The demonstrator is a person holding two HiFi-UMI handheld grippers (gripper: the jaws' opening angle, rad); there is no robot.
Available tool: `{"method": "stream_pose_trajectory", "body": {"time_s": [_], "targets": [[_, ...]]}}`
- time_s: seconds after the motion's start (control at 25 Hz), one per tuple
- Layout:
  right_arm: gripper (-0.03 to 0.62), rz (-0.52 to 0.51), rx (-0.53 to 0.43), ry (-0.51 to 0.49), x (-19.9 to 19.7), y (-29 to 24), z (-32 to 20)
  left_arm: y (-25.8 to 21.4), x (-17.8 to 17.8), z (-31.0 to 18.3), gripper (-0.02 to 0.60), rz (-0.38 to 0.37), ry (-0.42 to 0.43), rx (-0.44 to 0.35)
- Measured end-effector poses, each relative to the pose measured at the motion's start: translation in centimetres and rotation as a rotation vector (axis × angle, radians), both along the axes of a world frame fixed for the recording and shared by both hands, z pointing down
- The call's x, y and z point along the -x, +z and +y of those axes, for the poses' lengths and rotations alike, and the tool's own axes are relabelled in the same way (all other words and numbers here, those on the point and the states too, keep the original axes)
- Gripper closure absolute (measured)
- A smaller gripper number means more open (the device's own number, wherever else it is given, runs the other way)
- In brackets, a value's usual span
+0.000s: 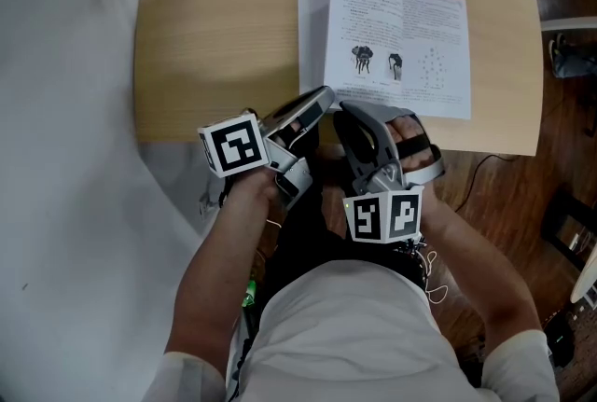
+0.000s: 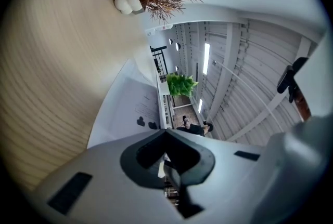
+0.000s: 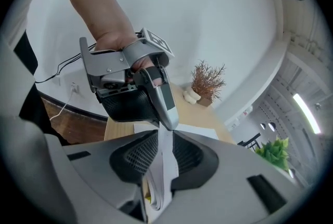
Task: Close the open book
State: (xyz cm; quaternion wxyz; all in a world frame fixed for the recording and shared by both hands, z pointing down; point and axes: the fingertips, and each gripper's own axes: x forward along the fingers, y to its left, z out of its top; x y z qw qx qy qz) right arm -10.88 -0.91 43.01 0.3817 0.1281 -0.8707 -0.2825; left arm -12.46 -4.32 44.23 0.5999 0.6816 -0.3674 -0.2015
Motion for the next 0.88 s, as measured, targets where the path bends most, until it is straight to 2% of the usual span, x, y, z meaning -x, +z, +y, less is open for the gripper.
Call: {"method": "stream_pose_trajectory", "body": {"time_s": [0.28, 0.44, 0.56, 0.68, 0.88], "targets": [[0.528, 0.025, -0.126, 0.086, -0.4, 0.3, -0.4, -0.7, -0.5, 0.0, 0.584, 0.031, -0.019, 0.008], [0.530, 0.025, -0.165, 0.120, -0.6, 0.2, -1.0, -0.9, -0.7, 0.0, 0.583, 0.042, -0.030, 0.016], [0.566, 0.011, -0.187, 0.128, -0.7, -0.2, -1.2, -1.4, -0.9, 0.0, 0.583, 0.044, -0.036, 0.009], [0.589, -0.017, -0.197, 0.140, -0.9, -0.9, -1.3, -2.0, -1.0, -0.2, 0.583, 0.013, -0.023, -0.026], [0.589, -0.063, -0.206, 0.159, -1.1, -2.3, -1.5, -3.8, -1.1, -0.4, 0.581, -0.078, 0.001, -0.131]]}}
